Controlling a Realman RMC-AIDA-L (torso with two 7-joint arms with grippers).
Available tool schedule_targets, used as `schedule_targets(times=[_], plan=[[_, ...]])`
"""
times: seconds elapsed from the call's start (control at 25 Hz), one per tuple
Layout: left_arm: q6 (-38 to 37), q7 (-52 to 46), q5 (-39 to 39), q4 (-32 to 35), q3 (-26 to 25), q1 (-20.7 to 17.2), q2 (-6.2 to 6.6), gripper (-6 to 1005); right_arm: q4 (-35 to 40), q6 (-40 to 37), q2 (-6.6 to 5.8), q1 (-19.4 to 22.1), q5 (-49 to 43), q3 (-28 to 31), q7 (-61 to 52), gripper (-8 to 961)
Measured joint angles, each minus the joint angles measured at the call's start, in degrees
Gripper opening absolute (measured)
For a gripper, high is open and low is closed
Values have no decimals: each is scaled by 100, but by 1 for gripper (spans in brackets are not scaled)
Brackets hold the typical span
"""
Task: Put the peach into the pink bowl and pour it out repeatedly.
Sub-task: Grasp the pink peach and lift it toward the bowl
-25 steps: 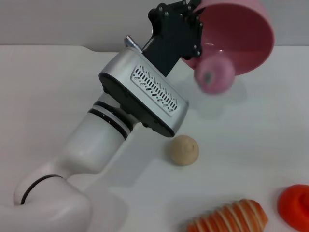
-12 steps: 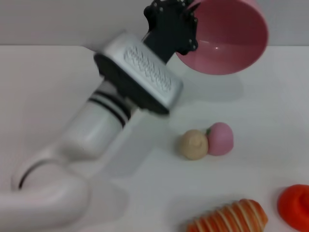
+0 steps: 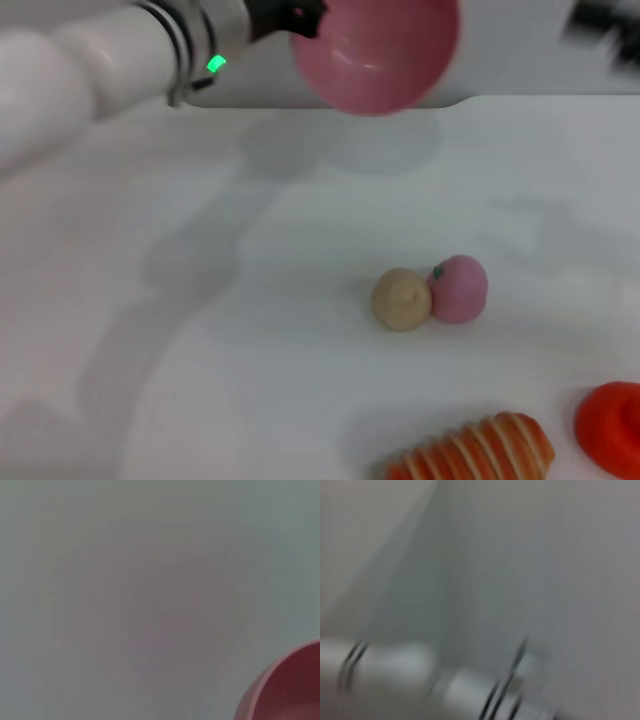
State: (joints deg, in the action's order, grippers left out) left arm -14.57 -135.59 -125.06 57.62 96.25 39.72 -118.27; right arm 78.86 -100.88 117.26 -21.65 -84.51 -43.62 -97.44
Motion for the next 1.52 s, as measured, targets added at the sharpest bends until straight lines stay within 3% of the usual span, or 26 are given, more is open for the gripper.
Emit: schedule_targets(times=[0.12, 0.24, 0.4, 0.52, 0.68, 1.04, 1.52], plan=[[-637, -7, -12, -147, -772, 184, 14, 43, 1026, -624, -16, -298, -1302, -417, -1131, 516], [-838, -7, -47, -162, -1150, 207, 24, 43, 1414, -1249, -47, -809, -2698, -849, -2065, 515], [-970, -2, -51, -155, -1439, 229, 28, 43, 818, -1370, 57, -1380, -4563, -1145, -2486, 514], [-973, 11, -55, -219, -1459, 272, 29, 43, -2, -781, 132, -1610, -5450, -1260, -2495, 514], [-972, -1, -57, -246, -1436, 286, 26, 43, -767, 56, 123, -1659, -5663, -1457, -2524, 513], [-979, -10, -24, -286, -1428, 282, 10, 43, -1667, 1369, 137, -1739, -6045, -2069, -2629, 511], [-1007, -38, -10, -295, -1291, 279, 6, 42, -3043, 2585, 148, -2149, -6022, -2605, -2643, 508]])
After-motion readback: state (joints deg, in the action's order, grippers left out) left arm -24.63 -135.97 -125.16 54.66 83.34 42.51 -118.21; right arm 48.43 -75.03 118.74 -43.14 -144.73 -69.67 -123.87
